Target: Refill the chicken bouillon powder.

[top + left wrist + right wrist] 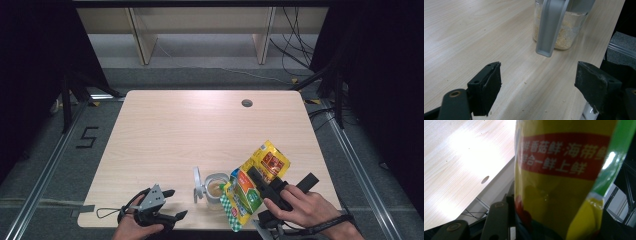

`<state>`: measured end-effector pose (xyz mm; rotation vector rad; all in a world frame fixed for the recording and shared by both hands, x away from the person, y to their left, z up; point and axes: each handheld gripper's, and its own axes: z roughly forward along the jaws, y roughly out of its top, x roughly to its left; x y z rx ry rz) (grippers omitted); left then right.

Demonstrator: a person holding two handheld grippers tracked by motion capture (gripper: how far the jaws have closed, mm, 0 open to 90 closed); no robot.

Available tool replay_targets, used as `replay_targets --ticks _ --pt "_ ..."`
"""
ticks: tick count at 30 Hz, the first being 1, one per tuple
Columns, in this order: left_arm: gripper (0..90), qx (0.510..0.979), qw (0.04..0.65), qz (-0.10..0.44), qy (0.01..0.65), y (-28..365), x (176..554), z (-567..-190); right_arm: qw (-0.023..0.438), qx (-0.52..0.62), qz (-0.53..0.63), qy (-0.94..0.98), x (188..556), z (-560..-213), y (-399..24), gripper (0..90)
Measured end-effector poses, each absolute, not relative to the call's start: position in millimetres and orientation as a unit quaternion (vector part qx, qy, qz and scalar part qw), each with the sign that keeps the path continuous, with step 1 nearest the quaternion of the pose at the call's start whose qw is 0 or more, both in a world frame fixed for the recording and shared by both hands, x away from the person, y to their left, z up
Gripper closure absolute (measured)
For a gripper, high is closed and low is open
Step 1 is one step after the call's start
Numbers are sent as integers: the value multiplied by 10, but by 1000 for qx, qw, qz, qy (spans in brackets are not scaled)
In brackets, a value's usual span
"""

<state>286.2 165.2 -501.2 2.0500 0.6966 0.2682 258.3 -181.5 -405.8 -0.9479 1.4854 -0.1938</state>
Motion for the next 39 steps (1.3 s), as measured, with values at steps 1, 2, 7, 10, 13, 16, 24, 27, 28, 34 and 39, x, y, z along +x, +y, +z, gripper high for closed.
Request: replay_targets --ticks 1,2,7,10,13,16,24,27,28,34,39 --pt "206 834 462 109 283 1654 2862 -5012 633 -414 -85 649 2586 -4056 -1816 588" --pt "206 837 459 115 276 1664 2872 -5007 634 -404 -73 655 2597 -4073 -1824 588" --pt "206 839 453 118 278 1663 2883 -5019 634 -403 -74 656 2602 -4069 -1834 590" --pt "206 837 460 118 272 1657 2880 -5014 630 -417 -75 651 2604 -4066 -1803 590" --pt "206 830 464 114 287 1652 2863 -5022 633 -413 -69 651 2613 -4063 -1796 590" --pt "206 829 466 112 288 1649 2865 -5023 631 -413 -76 652 2619 -4050 -1805 591" --pt "206 833 461 110 285 1659 2868 -5015 626 -424 -90 649 2617 -4042 -1795 592" --pt "206 834 460 110 284 1658 2868 -5014 625 -422 -94 649 2608 -4036 -1803 594" --pt "206 831 464 114 285 1648 2868 -5024 631 -411 -74 654 2612 -4063 -1817 595" --pt "206 832 463 115 285 1652 2865 -5021 627 -418 -91 652 2606 -4039 -1834 596" --pt "206 833 462 116 283 1651 2868 -5021 631 -406 -75 657 2613 -4056 -1854 596"
